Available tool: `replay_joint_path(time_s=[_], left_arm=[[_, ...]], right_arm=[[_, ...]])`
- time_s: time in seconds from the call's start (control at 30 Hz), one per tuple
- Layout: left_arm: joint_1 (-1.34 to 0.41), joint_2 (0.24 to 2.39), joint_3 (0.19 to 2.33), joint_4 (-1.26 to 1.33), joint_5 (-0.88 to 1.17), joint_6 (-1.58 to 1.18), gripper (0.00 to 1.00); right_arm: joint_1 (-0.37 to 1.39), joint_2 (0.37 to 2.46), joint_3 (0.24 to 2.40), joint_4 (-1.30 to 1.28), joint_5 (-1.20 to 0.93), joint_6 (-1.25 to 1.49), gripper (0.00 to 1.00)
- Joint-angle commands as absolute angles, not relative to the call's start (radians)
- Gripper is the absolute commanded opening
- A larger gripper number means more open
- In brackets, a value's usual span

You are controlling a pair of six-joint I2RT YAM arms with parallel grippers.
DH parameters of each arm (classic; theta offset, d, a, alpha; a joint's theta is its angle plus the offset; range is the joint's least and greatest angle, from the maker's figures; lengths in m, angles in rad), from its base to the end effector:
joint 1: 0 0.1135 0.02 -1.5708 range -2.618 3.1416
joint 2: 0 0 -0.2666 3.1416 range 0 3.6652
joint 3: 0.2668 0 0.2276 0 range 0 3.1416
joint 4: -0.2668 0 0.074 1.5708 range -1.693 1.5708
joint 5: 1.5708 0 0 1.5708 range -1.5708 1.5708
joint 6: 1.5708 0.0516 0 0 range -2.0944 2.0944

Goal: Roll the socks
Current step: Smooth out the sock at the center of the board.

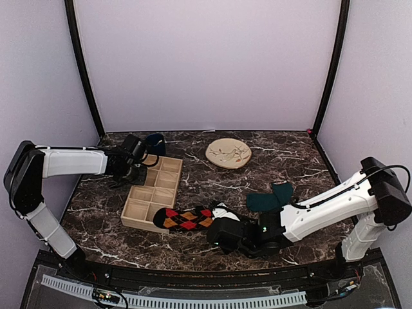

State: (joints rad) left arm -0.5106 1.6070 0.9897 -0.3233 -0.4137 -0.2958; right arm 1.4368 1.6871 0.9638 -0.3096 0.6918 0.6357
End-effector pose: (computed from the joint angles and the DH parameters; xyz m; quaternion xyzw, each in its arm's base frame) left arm 0.2848 -0.1358 0.2038 0.0365 0.9320 0.0606 0.3556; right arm 0.0745 0.3063 0.1803 -0.2707 0.8703 0.0486 0.4086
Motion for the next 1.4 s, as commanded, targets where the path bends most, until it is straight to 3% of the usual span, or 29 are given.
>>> replay_joint_path(time_s=[0.0, 0.77, 1.0, 1.2, 1.27, 1.37], left_arm=[[-0.484, 1.602, 0.982, -0.321, -0.439, -0.181, 0.00], [-0.291, 1.716, 1.071, -0.343, -0.237, 0.120, 0.00], [-0.231, 1.742, 1.093, -0.311, -0.135, 0.124, 0.00], [-0.231, 1.801, 1.159, -0.320, -0.162, 0.113, 0.00], [-0.230, 1.806, 1.170, -0.330, -0.166, 0.096, 0.07], [-0.229, 1.786, 1.151, -0.333, -0.175, 0.059, 0.39]], right_arm=[[1.424, 1.692, 0.983, -0.308, 0.699, 0.629, 0.00], [1.402, 1.687, 0.977, -0.253, 0.673, 0.581, 0.00], [1.401, 1.701, 0.996, -0.258, 0.667, 0.573, 0.00], [1.395, 1.716, 1.017, -0.267, 0.656, 0.562, 0.00], [1.394, 1.722, 1.025, -0.274, 0.653, 0.561, 0.00], [1.392, 1.727, 1.031, -0.281, 0.654, 0.563, 0.00]])
